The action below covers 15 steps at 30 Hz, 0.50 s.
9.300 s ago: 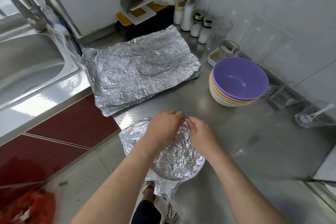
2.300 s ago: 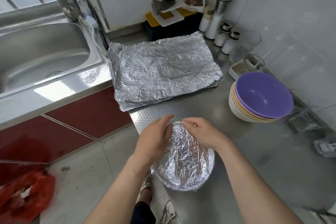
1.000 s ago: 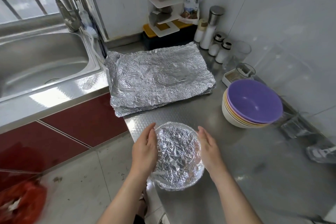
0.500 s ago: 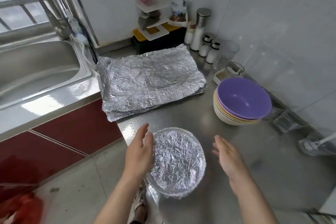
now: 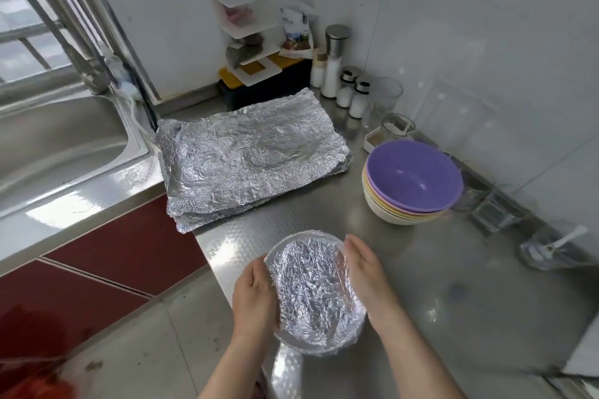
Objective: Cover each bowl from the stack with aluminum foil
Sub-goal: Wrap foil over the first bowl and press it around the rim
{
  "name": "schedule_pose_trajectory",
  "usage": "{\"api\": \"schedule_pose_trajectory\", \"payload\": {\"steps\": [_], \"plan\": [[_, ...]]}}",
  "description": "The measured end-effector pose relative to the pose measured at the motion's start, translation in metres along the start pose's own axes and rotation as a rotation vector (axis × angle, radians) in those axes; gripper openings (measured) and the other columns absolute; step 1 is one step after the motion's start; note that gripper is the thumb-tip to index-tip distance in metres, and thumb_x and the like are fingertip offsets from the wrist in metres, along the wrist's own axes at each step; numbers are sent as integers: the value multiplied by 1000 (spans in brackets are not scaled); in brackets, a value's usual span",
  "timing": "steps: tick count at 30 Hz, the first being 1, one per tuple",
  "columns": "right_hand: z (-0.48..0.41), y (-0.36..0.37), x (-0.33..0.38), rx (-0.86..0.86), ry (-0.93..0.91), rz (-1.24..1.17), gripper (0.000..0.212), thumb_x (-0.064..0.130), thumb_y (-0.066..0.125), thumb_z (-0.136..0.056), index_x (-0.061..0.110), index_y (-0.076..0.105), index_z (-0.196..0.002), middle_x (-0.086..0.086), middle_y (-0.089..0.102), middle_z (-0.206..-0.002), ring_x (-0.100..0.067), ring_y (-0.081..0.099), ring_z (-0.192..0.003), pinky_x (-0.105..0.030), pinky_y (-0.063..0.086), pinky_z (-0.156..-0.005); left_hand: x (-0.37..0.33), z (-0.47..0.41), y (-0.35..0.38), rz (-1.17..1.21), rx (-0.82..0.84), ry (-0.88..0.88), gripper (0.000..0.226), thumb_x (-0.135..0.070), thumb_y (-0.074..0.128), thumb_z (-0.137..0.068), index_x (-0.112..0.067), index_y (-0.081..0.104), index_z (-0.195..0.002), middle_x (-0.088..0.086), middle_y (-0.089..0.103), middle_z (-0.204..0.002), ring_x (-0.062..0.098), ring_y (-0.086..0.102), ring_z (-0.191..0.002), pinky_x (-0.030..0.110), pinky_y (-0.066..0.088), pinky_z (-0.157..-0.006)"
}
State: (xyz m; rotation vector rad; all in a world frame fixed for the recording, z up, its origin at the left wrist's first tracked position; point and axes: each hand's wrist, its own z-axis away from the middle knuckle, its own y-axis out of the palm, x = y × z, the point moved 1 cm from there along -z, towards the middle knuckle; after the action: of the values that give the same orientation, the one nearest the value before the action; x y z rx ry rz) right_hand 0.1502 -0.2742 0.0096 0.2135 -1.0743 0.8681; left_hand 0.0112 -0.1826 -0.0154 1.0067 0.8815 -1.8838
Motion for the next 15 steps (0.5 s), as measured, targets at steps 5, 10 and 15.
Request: {"api": "schedule_pose_trajectory", "payload": {"steps": [5, 10, 15], "plan": [[-4, -41, 6, 1, 19, 267, 38, 25, 46, -100, 7, 52, -133, -7, 57, -132, -17, 55, -110, -23, 36, -88, -19, 0, -7, -223, 89, 117, 36, -32, 40, -105, -25, 51, -138, -11, 57, -127, -1, 50, -110, 19, 37, -93], [0, -48, -10, 59, 91, 312, 21, 17, 42, -96, 10, 59, -84, -5, 50, -71, -15, 43, -62, -28, 31, -62, -20, 5, 25, -104, 113, 66, 29, -24, 36, -106, -19, 59, -122, 7, 55, -73, 27, 55, -61, 37, 50, -56], [-11, -73, -24, -98, 73, 373, 40, 15, 38, -97, 19, 52, -134, 0, 61, -113, -12, 52, -74, -23, 37, -64, -14, 27, 57, -113, 172, 78, 24, -23, 41, -104, -34, 62, -102, -2, 69, -93, 18, 64, -88, 41, 50, -83]]}}
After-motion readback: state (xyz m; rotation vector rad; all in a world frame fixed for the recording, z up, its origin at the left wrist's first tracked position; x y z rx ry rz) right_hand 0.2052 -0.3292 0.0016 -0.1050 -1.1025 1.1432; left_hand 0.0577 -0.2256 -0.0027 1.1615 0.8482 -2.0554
